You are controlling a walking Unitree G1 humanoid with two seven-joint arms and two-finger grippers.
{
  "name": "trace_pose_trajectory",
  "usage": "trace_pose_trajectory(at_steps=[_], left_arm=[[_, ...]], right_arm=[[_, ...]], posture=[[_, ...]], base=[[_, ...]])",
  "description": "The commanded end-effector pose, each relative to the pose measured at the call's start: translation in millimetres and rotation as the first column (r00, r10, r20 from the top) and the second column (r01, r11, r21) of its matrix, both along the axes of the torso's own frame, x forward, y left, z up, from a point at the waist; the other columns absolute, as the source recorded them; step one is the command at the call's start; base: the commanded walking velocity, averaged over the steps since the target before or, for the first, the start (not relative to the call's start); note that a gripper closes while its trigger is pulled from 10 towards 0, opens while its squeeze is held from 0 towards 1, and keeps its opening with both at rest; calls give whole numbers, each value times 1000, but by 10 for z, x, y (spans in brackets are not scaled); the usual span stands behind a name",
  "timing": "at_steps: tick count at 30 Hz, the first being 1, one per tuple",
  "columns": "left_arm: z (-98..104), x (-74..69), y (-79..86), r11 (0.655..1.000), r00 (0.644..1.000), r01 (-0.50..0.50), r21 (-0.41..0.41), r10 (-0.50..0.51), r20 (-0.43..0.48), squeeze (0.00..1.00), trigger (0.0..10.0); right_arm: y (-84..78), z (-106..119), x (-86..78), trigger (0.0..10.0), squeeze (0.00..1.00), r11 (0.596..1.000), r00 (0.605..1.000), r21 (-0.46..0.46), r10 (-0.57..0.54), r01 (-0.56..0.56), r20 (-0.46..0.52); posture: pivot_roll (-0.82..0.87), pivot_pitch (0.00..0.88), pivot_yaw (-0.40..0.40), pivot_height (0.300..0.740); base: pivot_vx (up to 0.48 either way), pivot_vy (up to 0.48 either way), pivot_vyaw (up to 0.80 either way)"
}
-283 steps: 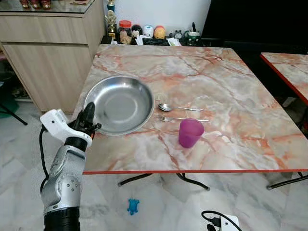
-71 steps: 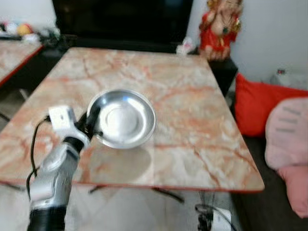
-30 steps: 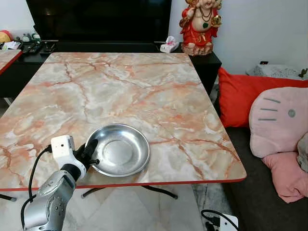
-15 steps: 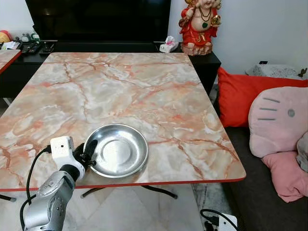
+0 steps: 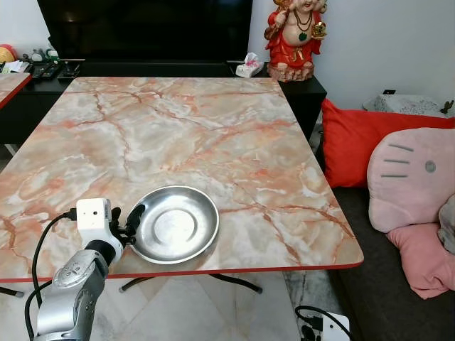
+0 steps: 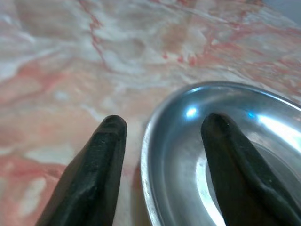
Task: Setting the table
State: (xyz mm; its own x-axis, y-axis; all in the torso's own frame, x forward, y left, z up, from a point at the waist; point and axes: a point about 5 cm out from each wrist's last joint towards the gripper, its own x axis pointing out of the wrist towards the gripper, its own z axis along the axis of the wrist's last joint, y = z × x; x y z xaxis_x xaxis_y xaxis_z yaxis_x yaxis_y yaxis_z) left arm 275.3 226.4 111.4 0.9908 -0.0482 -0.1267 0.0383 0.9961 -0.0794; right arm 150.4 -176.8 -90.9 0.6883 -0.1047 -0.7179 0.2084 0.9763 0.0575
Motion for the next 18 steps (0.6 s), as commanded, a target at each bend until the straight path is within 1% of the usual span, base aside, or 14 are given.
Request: trace_pose_trajectory(at_steps=[1, 2, 4, 5, 6, 7, 8, 11, 12, 13, 15, 16, 18], left_arm=[[120, 10, 37, 998, 995, -44, 53, 39, 90, 0, 10000], [120, 10, 37, 998, 995, -44, 53, 39, 90, 0, 10000], [296, 35, -10, 988, 981, -29, 149, 0, 192, 0, 10000], [350, 41, -37, 982, 975, -21, 186, -22, 221, 0, 10000], [446, 55, -98, 974, 961, -17, 225, -46, 272, 0, 10000], [484, 61, -124, 973, 955, -20, 230, -49, 293, 0, 10000], [553, 73, -189, 963, 942, -12, 270, -80, 326, 0, 10000], [646, 94, -353, 937, 913, 24, 349, -163, 373, 0, 10000], [653, 115, -454, 936, 905, 59, 347, -197, 377, 0, 10000], [637, 130, -512, 936, 902, 81, 341, -214, 374, 0, 10000], [601, 149, -592, 937, 900, 109, 332, -234, 368, 0, 10000], [554, 169, -665, 943, 902, 129, 308, -241, 359, 0, 10000], [521, 192, -739, 945, 901, 147, 292, -250, 355, 0, 10000]], right_arm=[[-46, -11, -22, 10000, 0, 1000, 1000, -1, -11, 11, -17], [-46, -11, -22, 10000, 0, 1000, 1000, -1, -11, 11, -17], [-53, -10, -22, 10000, 0, 1000, 1000, -3, -11, 11, -17], [-52, -10, -22, 10000, 0, 1000, 1000, -3, -10, 10, -17], [-51, -10, -22, 10000, 0, 1000, 1000, -6, -7, 7, -18], [-51, -10, -22, 10000, 0, 1000, 1000, -8, -5, 5, -18], [-52, -9, -21, 10000, 0, 1000, 1000, -10, -4, 4, -16], [-57, -6, -20, 10000, 0, 1000, 1000, -16, -10, 10, -12], [-59, -5, -22, 10000, 0, 1000, 1000, -18, -11, 11, -10], [-59, -5, -22, 10000, 0, 1000, 1000, -21, -10, 10, -10], [-61, -4, -22, 10000, 0, 1000, 1000, -26, -11, 11, -10], [-58, -3, -21, 10000, 0, 999, 1000, -30, -20, 19, -7], [-42, -4, -23, 10000, 0, 999, 1000, -25, -30, 30, -5]], posture=[[119, 4, -44, 740], [119, 4, -44, 740], [125, 3, -49, 740], [124, 3, -51, 740], [121, 1, -51, 740], [121, 1, -51, 740], [119, 0, -51, 740], [118, 0, -52, 740], [121, 0, -53, 740], [122, 0, -54, 740], [126, 0, -53, 740], [119, 0, -45, 740], [117, 0, -36, 740]], base=[[0, 0, 0], [0, 0, 0], [0, 0, 0], [0, 0, 0], [0, 0, 0], [0, 0, 0], [0, 0, 0], [0, 0, 0], [0, 0, 0], [0, 0, 0], [0, 0, 0], [0, 0, 0], [0, 0, 0]])
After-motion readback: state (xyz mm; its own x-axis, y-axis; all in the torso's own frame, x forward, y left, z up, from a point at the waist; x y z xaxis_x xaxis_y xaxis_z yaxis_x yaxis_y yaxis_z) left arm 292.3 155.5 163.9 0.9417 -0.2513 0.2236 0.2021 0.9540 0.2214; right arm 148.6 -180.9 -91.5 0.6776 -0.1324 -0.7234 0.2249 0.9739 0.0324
